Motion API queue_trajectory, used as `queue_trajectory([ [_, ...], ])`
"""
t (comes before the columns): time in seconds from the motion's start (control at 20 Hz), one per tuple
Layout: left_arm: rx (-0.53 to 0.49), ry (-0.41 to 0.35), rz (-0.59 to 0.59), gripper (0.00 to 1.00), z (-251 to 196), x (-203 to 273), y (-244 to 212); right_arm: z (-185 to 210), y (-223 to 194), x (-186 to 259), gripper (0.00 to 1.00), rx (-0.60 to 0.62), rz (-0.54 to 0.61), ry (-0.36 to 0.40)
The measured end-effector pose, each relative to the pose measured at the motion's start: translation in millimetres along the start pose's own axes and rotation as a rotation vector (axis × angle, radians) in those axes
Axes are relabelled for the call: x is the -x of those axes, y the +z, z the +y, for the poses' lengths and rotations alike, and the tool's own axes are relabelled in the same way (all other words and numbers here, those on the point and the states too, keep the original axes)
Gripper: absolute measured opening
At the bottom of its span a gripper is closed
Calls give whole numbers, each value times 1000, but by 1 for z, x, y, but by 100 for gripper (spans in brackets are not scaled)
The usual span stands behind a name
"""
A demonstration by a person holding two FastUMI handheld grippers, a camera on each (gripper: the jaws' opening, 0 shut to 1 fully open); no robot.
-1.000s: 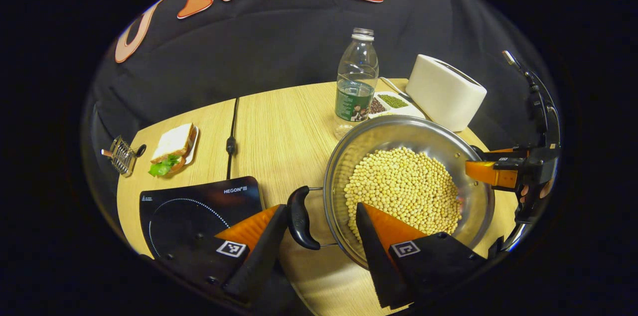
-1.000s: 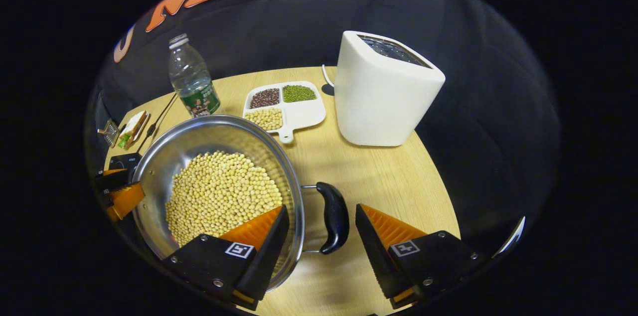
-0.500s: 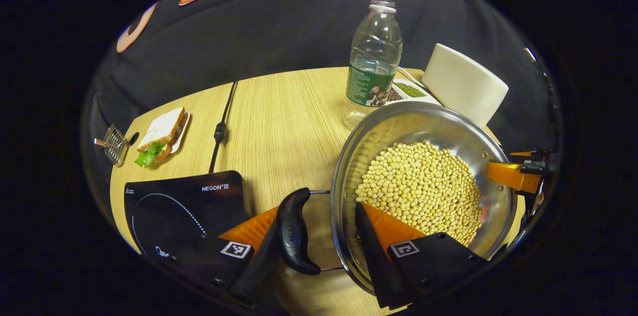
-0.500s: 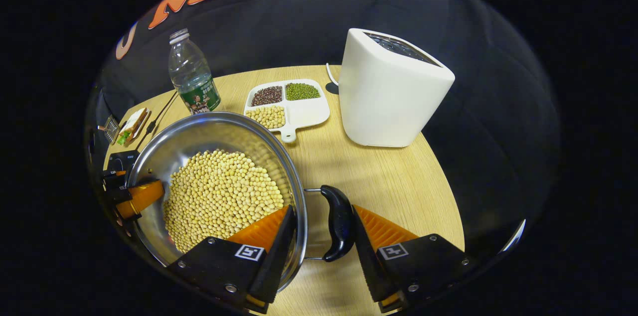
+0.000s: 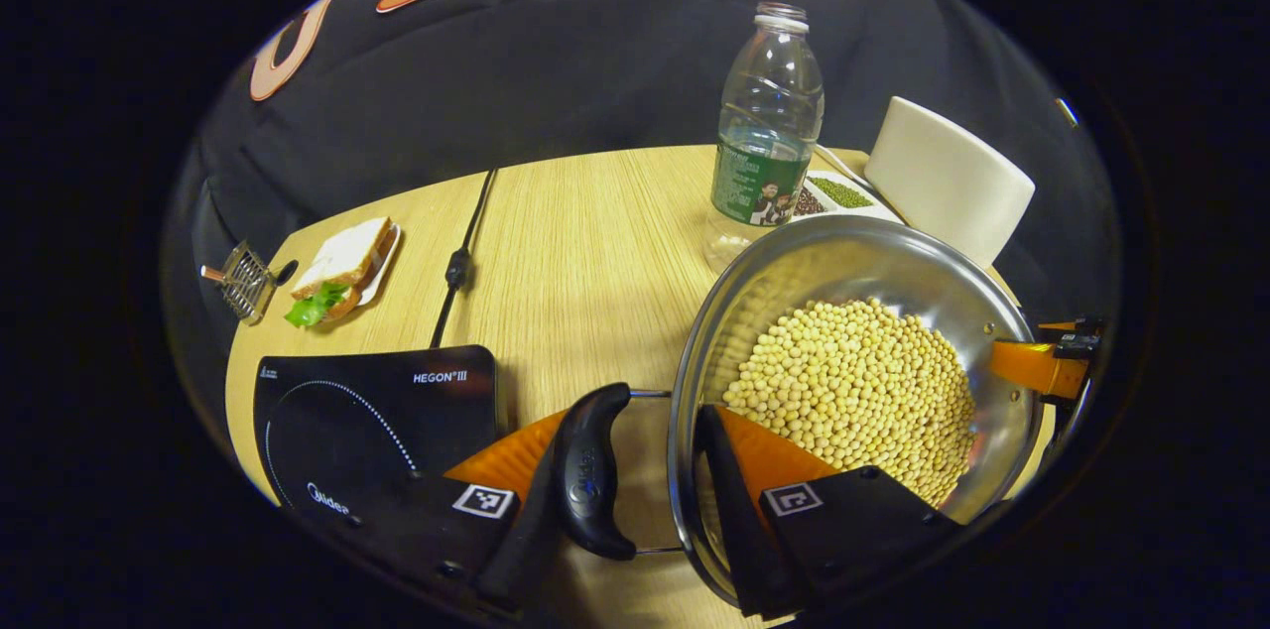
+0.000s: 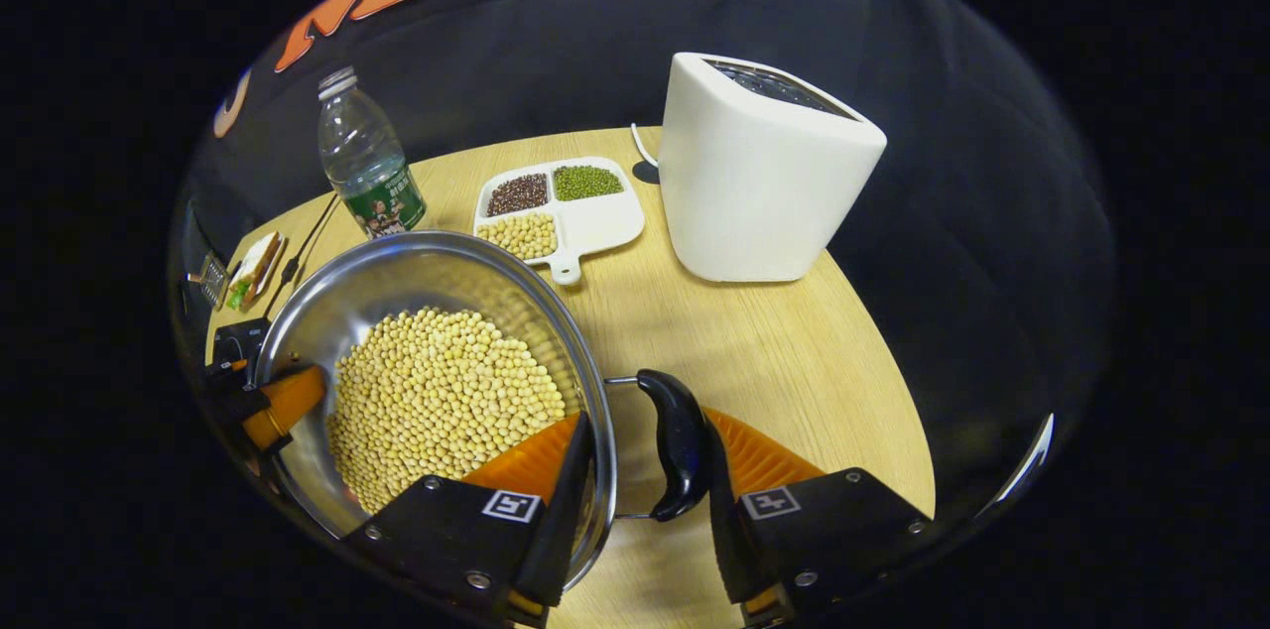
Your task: First push the handle of the pot to place it horizontally, then grasp the pot with both hands and set it on the induction cooktop.
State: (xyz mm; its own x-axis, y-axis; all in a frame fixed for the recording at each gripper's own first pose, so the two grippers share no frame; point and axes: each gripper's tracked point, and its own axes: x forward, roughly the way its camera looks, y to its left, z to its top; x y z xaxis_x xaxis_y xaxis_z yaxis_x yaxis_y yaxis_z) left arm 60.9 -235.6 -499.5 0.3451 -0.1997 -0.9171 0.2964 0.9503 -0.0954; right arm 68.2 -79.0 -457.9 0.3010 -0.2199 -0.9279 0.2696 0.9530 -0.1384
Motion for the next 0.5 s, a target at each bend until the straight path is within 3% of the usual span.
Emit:
queue_trajectory([
  [0.05,-2,9,-8,75,2,4,1,0,1,1,59,12,-12,-8],
  [0.2,9,10,-28,80,11,20,5,1,7,3,58,3,-50,-10],
  [0.25,6,16,-41,77,15,29,8,0,5,3,53,11,-55,-8],
  [0.3,7,24,-60,77,20,36,12,0,4,1,58,14,-70,-6],
  [0.4,19,34,-82,77,31,53,17,1,3,-1,53,12,-95,4],
  [0.45,28,42,-89,74,37,61,19,2,2,-2,58,15,-103,9],
  [0.5,30,51,-102,74,45,69,21,2,1,-4,53,21,-114,14],
])
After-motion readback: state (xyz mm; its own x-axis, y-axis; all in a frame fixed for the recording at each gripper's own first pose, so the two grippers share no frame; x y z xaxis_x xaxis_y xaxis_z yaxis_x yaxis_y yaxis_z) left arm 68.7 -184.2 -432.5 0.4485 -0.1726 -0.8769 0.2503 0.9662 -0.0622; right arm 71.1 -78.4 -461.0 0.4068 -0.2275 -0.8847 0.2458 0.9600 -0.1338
